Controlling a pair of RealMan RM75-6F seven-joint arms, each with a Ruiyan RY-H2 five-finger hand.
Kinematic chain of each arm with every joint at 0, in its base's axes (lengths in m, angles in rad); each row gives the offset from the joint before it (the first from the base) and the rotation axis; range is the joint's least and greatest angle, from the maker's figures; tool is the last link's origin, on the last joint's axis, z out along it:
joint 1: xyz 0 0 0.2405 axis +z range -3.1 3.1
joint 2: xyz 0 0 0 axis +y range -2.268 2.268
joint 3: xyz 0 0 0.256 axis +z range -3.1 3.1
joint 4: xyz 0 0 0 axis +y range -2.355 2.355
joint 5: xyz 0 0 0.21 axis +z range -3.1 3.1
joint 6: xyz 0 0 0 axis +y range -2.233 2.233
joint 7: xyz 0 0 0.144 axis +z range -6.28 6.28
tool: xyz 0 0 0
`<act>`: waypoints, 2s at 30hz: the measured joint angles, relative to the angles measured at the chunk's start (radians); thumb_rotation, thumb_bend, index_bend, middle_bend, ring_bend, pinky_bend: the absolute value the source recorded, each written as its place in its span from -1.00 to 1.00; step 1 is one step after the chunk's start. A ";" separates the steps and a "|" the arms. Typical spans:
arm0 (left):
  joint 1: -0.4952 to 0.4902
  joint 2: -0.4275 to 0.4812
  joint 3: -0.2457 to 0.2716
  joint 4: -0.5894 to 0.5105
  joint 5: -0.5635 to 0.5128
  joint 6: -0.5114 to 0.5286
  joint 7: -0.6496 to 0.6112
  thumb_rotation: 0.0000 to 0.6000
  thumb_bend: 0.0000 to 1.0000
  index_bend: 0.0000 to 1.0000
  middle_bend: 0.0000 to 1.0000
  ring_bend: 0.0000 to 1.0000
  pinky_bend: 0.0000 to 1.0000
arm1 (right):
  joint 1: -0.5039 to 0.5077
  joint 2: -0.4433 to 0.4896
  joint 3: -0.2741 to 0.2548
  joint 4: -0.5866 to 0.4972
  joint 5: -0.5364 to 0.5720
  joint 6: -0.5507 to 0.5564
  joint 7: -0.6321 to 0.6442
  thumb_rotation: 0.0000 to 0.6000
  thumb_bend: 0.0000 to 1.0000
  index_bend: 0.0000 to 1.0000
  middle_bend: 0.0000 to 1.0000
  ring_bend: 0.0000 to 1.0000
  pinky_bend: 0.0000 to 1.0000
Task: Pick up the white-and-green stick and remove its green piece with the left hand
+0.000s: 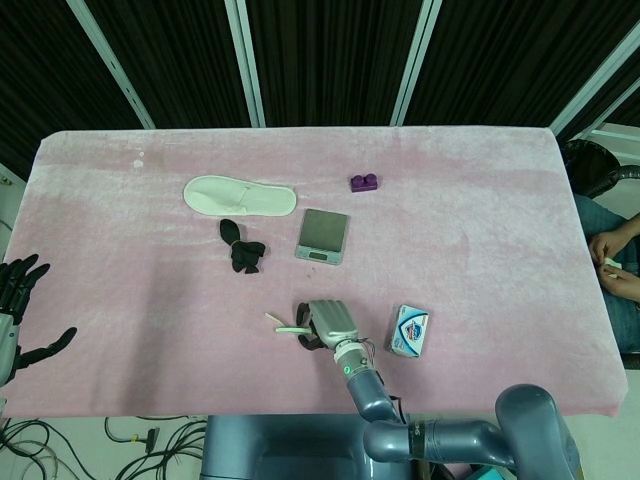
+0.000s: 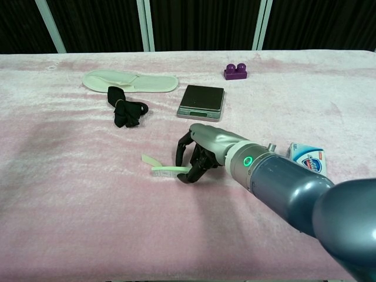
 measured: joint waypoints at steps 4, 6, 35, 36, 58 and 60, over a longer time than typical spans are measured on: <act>0.002 0.002 -0.001 0.000 0.002 0.001 -0.004 1.00 -0.63 -0.77 -0.92 -1.00 -1.00 | -0.007 -0.011 0.008 0.008 -0.009 -0.001 -0.005 1.00 -0.32 0.22 0.87 0.78 1.00; 0.003 0.002 -0.002 -0.001 0.002 0.001 -0.006 1.00 -0.63 -0.77 -0.92 -1.00 -1.00 | -0.012 -0.015 0.013 0.011 -0.013 -0.002 -0.008 1.00 -0.24 0.28 0.87 0.78 1.00; -0.209 0.141 -0.040 -0.167 0.167 -0.198 -0.026 1.00 -0.63 -0.67 -0.87 -1.00 -1.00 | -0.026 0.542 0.079 -0.272 -0.096 -0.340 0.046 1.00 0.02 0.37 0.84 0.74 0.99; -0.230 0.152 -0.046 -0.184 0.162 -0.234 -0.030 1.00 -0.63 -0.65 -0.87 -1.00 -1.00 | -0.022 0.567 0.081 -0.285 -0.101 -0.359 0.051 1.00 0.02 0.37 0.84 0.74 0.99; -0.604 0.181 -0.144 -0.298 -0.020 -0.762 -0.096 1.00 -0.55 -0.40 -0.87 -1.00 -1.00 | 0.055 0.770 0.159 -0.409 -0.194 -0.622 0.305 1.00 0.01 0.37 0.85 0.75 0.98; -0.616 0.176 -0.142 -0.299 -0.024 -0.781 -0.088 1.00 -0.55 -0.38 -0.87 -1.00 -1.00 | 0.067 0.770 0.158 -0.410 -0.199 -0.625 0.313 1.00 0.02 0.37 0.85 0.75 0.98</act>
